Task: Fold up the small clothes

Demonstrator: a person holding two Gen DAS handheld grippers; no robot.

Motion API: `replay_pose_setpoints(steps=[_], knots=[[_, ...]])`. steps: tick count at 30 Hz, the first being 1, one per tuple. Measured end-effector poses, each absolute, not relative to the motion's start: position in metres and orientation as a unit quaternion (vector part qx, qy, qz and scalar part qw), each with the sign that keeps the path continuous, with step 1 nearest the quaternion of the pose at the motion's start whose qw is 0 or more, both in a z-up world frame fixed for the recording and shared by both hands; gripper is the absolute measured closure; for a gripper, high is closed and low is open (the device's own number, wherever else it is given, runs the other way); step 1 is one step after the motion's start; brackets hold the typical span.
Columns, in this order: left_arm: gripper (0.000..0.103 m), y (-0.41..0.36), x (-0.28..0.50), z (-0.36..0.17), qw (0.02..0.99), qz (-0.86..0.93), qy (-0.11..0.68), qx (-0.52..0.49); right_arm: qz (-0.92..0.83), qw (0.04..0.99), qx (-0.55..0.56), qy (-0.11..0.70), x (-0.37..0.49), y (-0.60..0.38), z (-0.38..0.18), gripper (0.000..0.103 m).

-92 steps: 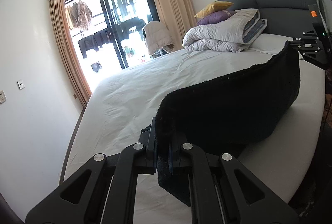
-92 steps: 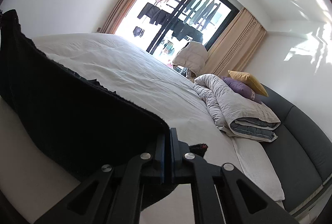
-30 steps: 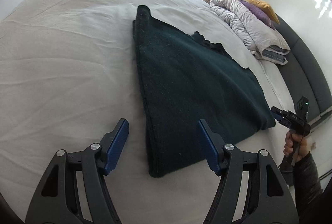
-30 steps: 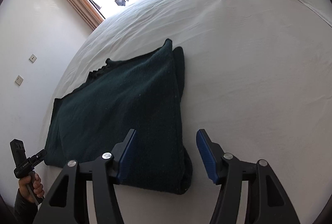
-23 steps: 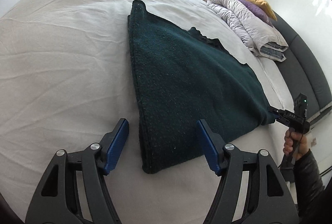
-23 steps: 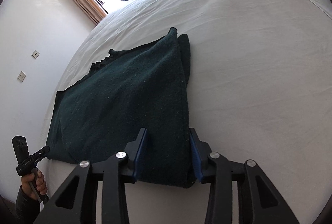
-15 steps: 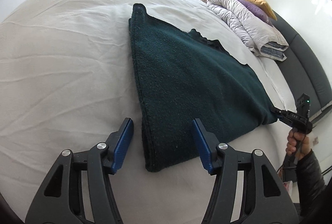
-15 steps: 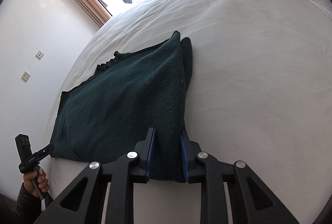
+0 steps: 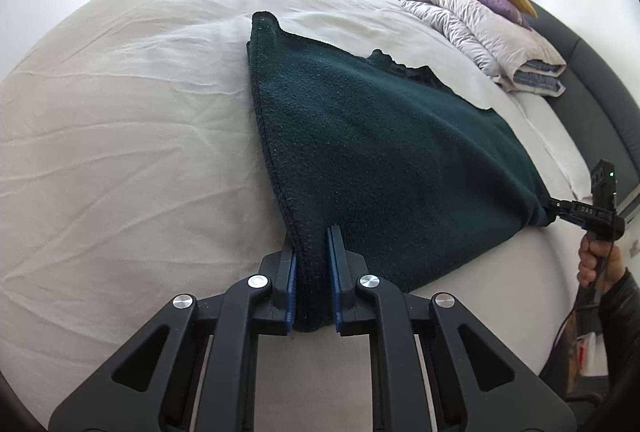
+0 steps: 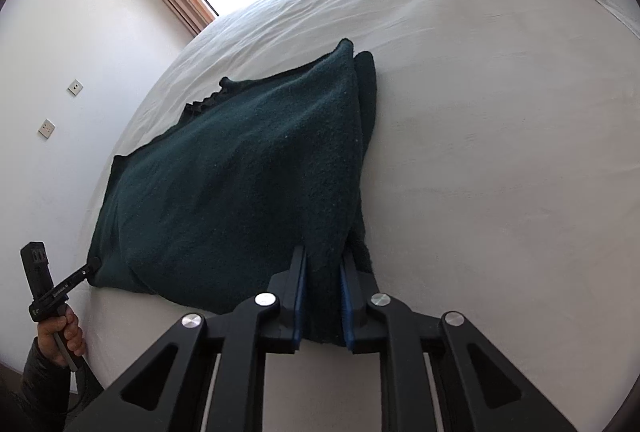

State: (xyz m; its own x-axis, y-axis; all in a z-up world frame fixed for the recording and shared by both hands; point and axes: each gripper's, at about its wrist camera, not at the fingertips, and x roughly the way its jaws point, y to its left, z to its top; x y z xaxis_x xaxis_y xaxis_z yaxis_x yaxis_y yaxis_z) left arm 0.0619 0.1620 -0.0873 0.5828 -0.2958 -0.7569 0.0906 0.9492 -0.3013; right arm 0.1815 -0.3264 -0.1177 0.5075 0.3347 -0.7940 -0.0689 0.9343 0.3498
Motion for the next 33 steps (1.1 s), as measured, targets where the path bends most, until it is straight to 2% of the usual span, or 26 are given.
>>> replay_pose_setpoints(steps=[11, 16, 21, 23, 24, 25, 27, 33], knots=[[0.094, 0.173, 0.072, -0.079, 0.889, -0.100, 0.437, -0.087, 0.069, 0.878, 0.081, 0.466, 0.188, -0.338, -0.086, 0.096], [0.094, 0.179, 0.084, -0.081, 0.886, -0.099, 0.446, -0.077, 0.061, 0.857, 0.094, 0.503, 0.192, -0.341, -0.114, 0.096], [0.094, 0.187, 0.081, -0.092, 0.885, -0.096, 0.444, -0.101, 0.067, 0.860, 0.138, 0.487, 0.182, -0.350, -0.121, 0.095], [0.093, 0.189, 0.080, -0.092, 0.887, -0.102, 0.436, -0.112, 0.064, 0.861, 0.135, 0.487, 0.179, -0.352, -0.117, 0.092], [0.093, 0.191, 0.079, -0.092, 0.885, -0.111, 0.436, -0.122, 0.061, 0.862, 0.135, 0.484, 0.176, -0.354, -0.113, 0.085], [0.089, 0.194, 0.078, -0.092, 0.881, -0.117, 0.439, -0.132, 0.055, 0.864, 0.136, 0.482, 0.174, -0.354, -0.110, 0.069], [0.088, 0.198, 0.076, -0.091, 0.876, -0.122, 0.444, -0.144, 0.041, 0.873, 0.132, 0.467, 0.167, -0.357, -0.097, 0.055], [0.078, 0.205, 0.059, -0.072, 0.887, -0.092, 0.431, -0.136, 0.060, 0.897, 0.123, 0.421, 0.196, -0.350, -0.063, 0.055]])
